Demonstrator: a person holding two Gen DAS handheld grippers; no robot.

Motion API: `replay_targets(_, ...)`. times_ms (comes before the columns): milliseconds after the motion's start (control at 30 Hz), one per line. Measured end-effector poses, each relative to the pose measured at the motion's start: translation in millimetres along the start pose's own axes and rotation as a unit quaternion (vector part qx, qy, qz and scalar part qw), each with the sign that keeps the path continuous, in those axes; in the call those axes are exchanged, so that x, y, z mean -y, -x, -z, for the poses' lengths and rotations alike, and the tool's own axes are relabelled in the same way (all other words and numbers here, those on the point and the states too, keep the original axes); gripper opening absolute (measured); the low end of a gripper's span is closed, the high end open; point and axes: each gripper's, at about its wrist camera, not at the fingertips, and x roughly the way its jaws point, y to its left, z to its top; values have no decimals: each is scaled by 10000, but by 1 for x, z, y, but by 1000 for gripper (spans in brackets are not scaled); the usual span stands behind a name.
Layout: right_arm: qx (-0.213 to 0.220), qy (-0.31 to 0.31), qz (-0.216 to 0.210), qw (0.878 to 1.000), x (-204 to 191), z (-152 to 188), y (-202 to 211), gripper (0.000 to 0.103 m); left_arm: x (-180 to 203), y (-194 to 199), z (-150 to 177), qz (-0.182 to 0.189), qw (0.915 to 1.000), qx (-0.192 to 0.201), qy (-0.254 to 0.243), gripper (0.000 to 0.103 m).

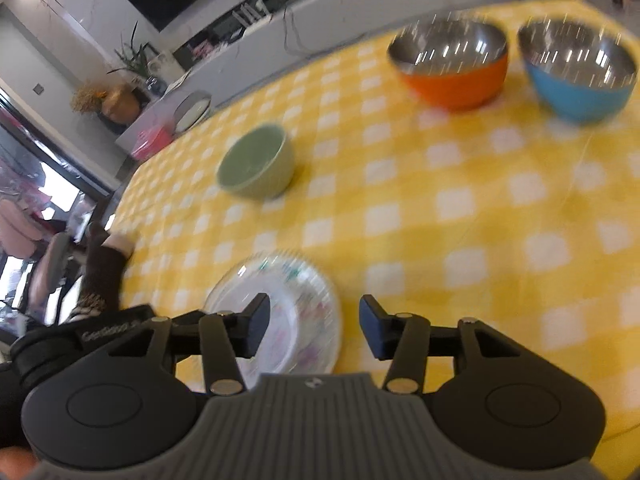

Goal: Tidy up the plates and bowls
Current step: 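Move both tools toward the blue steel bowl beside the orange bowl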

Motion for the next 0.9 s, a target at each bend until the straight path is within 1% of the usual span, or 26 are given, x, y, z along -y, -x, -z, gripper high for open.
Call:
replay_targets(67, 140, 103, 107, 9998, 5, -10, 7, 56, 13, 0, 0, 149, 9997, 34, -197, 37)
replay_targets(133, 252, 209, 218, 9992, 10, -19, 12, 57, 26, -1, -1, 312, 9989, 31, -360, 38)
replay_targets(300, 542, 265, 423, 9973, 28, -41, 26, 62, 63, -2, -1, 718, 9938, 82, -842, 38)
replay_targets(433, 804, 412, 820, 9925, 45, -57, 36, 62, 90, -3, -2, 1045, 9886, 170, -1073, 43)
replay_targets(533, 1056, 501, 1225, 9856, 60, -70, 41, 62, 109, -5, -2, 1217, 9852, 216, -1191, 43)
replay_targets(567, 1149, 471, 1327, 9833, 66, -74, 44, 62, 114, -5, -2, 1285, 9839, 238, -1216, 44)
replay_targets(633, 1300, 332, 1468, 9800, 81, -81, 49, 65, 125, -7, 0, 1467, 9803, 277, -1290, 49)
replay_targets(667, 1361, 262, 1522, 9786, 89, -86, 52, 67, 132, -9, 1, 1556, 9783, 282, -1340, 49)
replay_targets(800, 1580, -5, 1896, 9691, 118, -103, 56, 67, 156, -20, 3, 1735, 9728, 272, -1508, 49)
replay_targets(900, 1630, -315, 2037, 9649, 140, -114, 56, 67, 173, -31, 6, 1877, 9688, 256, -1599, 49)
